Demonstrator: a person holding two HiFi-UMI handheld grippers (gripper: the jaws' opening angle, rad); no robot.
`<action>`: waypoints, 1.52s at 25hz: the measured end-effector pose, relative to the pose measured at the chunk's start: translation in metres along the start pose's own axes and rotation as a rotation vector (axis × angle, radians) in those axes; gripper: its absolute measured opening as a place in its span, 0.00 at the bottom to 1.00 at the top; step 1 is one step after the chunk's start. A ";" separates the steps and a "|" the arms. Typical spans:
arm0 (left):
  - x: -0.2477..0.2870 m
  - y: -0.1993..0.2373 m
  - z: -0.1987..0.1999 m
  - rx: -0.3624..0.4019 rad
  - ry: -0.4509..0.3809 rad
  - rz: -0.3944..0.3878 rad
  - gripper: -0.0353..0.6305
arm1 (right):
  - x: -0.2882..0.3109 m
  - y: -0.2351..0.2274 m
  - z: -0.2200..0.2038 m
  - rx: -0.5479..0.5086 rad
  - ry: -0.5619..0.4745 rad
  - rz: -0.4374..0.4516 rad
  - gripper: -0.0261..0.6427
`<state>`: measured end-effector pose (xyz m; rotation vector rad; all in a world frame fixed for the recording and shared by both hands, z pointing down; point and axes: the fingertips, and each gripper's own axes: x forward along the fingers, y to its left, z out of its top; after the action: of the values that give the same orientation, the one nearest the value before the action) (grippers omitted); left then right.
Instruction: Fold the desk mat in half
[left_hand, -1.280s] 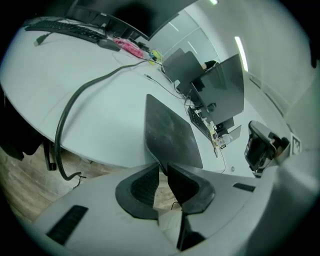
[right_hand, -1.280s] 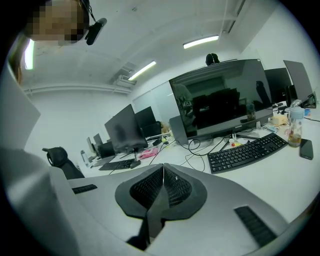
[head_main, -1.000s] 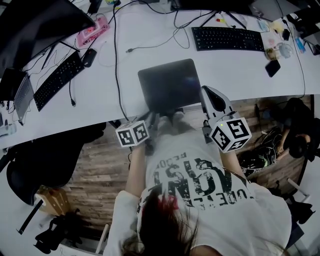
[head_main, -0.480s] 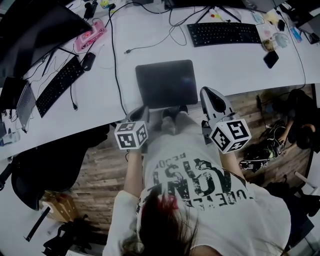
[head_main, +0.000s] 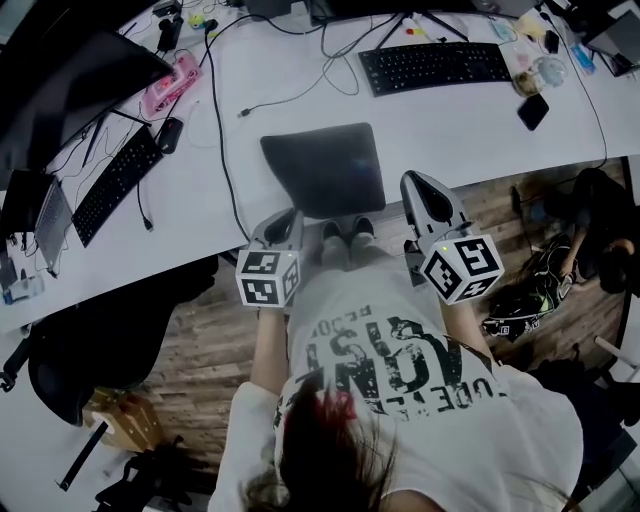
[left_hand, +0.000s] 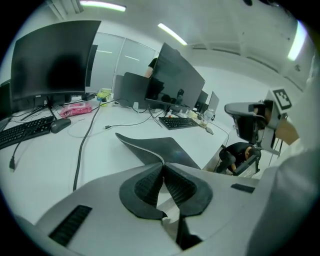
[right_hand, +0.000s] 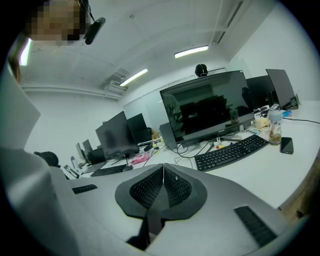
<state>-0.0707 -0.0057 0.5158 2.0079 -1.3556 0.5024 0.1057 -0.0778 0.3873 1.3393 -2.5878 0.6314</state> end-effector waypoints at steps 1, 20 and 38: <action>0.001 -0.005 0.002 0.003 -0.006 -0.010 0.07 | -0.001 -0.002 0.001 -0.001 0.000 -0.001 0.04; 0.028 -0.076 0.024 0.103 -0.028 -0.205 0.07 | -0.009 -0.025 0.007 0.015 -0.003 -0.020 0.04; 0.063 -0.125 0.026 0.148 0.037 -0.331 0.07 | -0.012 -0.042 0.006 0.035 0.008 -0.041 0.04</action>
<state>0.0679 -0.0343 0.4989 2.2748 -0.9598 0.4950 0.1468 -0.0925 0.3904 1.3940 -2.5476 0.6767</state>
